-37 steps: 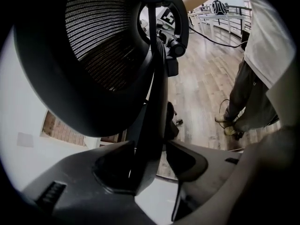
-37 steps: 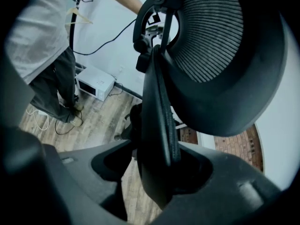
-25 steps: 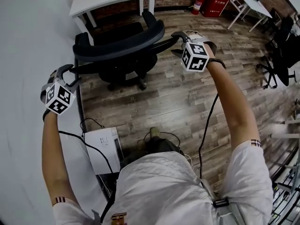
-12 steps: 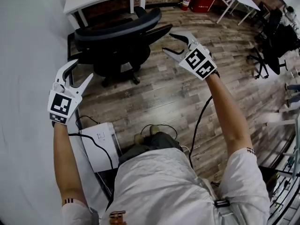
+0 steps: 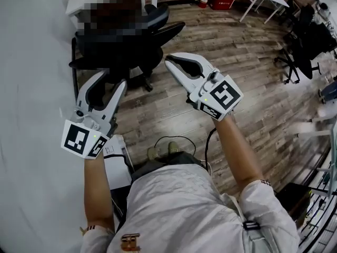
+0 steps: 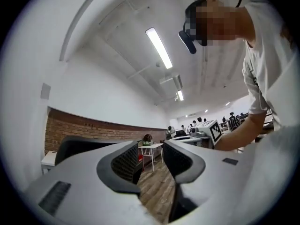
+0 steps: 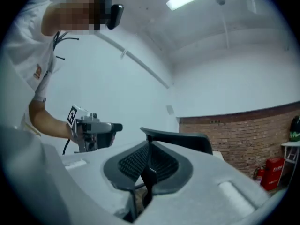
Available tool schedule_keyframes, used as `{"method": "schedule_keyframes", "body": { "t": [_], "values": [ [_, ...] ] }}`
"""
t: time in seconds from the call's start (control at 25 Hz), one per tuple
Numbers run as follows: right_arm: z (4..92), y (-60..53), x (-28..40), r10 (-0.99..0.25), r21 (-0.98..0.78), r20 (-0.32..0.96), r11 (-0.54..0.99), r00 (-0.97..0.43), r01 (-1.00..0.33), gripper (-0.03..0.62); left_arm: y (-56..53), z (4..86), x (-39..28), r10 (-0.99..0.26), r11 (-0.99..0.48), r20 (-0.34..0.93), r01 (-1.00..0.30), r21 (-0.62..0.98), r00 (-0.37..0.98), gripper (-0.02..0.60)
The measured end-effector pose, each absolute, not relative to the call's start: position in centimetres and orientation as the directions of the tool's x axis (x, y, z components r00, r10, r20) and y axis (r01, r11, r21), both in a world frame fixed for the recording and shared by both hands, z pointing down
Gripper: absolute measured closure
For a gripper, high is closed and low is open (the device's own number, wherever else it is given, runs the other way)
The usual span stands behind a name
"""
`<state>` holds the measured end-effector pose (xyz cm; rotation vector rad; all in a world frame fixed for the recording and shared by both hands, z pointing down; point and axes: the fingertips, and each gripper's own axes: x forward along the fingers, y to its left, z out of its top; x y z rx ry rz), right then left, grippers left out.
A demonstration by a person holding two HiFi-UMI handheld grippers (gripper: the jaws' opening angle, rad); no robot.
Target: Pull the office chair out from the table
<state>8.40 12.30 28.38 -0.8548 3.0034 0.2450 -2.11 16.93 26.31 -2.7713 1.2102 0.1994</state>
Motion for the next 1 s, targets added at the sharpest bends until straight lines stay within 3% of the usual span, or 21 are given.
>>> {"method": "schedule_keyframes", "body": {
  "t": [0.08, 0.52, 1.0],
  "values": [
    [27.7, 13.3, 8.3, -0.503, 0.118, -0.098, 0.851, -0.859, -0.512, 0.589, 17.3, 25.9, -0.7, -0.712, -0.684, -0.186, -0.729, -0.035, 0.677, 0.431],
    [27.4, 16.4, 8.5, -0.431, 0.072, -0.175, 0.891, -0.885, -0.448, 0.592, 18.0, 25.4, 4.1, -0.701, -0.69, -0.218, -0.723, -0.036, 0.679, 0.581],
    [26.9, 16.9, 9.3, -0.412, 0.098, -0.176, 0.896, -0.894, -0.433, 0.592, 17.4, 26.2, 6.7, -0.694, -0.7, -0.204, -0.713, -0.033, 0.691, 0.581]
  ]
}}
